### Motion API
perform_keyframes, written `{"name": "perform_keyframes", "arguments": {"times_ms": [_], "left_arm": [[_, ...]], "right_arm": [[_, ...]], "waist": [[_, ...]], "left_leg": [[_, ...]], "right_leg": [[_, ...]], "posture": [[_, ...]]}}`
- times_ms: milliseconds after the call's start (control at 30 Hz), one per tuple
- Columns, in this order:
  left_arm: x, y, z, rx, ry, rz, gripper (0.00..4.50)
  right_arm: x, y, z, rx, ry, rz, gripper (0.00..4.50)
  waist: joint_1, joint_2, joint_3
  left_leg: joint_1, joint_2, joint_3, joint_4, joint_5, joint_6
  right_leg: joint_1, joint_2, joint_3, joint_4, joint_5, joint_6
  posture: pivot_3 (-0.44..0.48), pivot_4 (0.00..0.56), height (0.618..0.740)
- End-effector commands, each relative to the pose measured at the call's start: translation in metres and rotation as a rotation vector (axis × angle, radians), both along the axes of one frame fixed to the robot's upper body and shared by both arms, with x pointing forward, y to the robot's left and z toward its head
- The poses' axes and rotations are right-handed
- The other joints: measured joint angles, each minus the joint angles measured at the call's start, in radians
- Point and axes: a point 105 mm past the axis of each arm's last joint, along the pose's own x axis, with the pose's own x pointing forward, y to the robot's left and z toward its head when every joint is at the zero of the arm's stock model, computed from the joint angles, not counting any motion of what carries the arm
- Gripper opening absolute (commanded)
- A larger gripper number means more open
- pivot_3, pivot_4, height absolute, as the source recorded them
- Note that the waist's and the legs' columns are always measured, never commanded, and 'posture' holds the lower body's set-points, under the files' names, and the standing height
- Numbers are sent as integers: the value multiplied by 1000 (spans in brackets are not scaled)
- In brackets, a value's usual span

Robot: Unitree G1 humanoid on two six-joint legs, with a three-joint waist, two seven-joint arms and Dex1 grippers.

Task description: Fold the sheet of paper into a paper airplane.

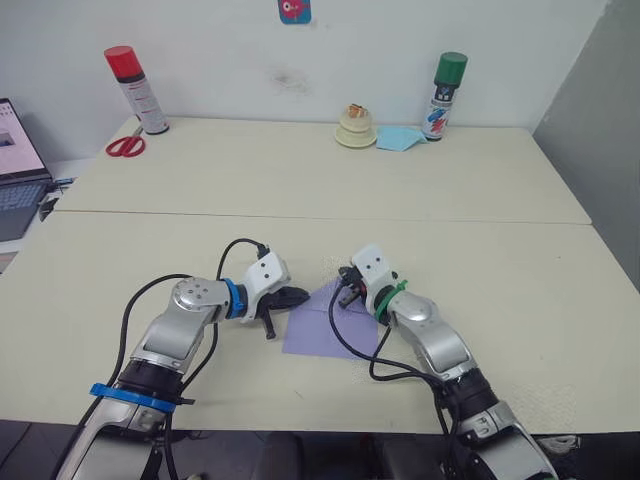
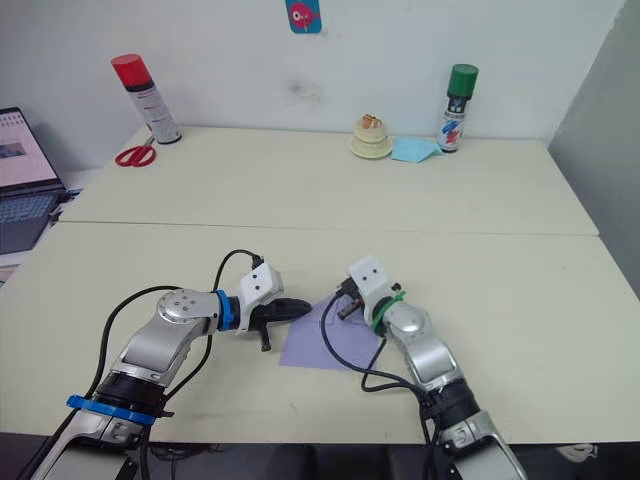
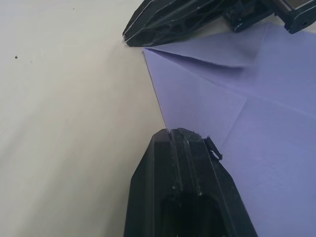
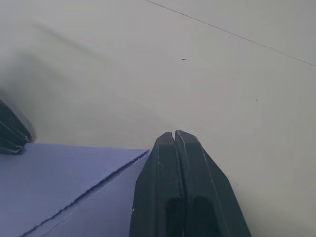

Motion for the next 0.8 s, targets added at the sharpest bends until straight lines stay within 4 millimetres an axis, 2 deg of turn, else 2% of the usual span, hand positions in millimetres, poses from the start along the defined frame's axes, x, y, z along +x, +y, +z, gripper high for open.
{"name": "perform_keyframes", "arguments": {"times_ms": [33, 200, 367, 500, 633, 800], "left_arm": [[-3, -1, -18, 53, 48, 6, 26], [-2, -1, -18, 54, 44, 4, 26], [-2, -2, -18, 68, 32, -2, 26], [-1, -1, -18, 70, 25, 3, 26], [-5, 9, -21, 87, 43, 28, 26], [-26, 31, -33, 132, 111, 59, 26]], "right_arm": [[-6, 12, 23, 92, -85, 74, 0], [-17, 29, 15, 59, -56, 172, 0], [-21, 32, -20, -71, 74, 191, 0], [-26, 32, -29, -88, 114, 204, 0], [-28, 32, -35, -108, 125, 205, 0], [-28, 30, -40, -143, 120, 211, 0]], "waist": [[0, 1, 1], [0, 1, 1], [-1, 1, 1], [-1, 2, 0], [-2, 2, -3], [-15, 2, -5]], "left_leg": [[0, 0, 0, 0, 0, 0], [0, 0, 0, 0, 0, 0], [0, 0, 1, 0, 0, 0], [1, 1, 0, 0, 0, 0], [1, 1, 0, 0, 0, 0], [1, 2, 1, -2, 0, 0]], "right_leg": [[0, 0, 0, 0, 0, 1], [-1, 0, 0, 0, 0, 1], [-1, 0, 0, 0, 0, 1], [0, 0, 0, 0, 0, 1], [0, 0, 0, 0, 0, 1], [0, 0, 1, -1, 0, -1]], "posture": [[0, 150, 737], [0, 150, 737], [0, 150, 737], [0, 150, 737], [0, 150, 737], [0, 150, 737]]}}
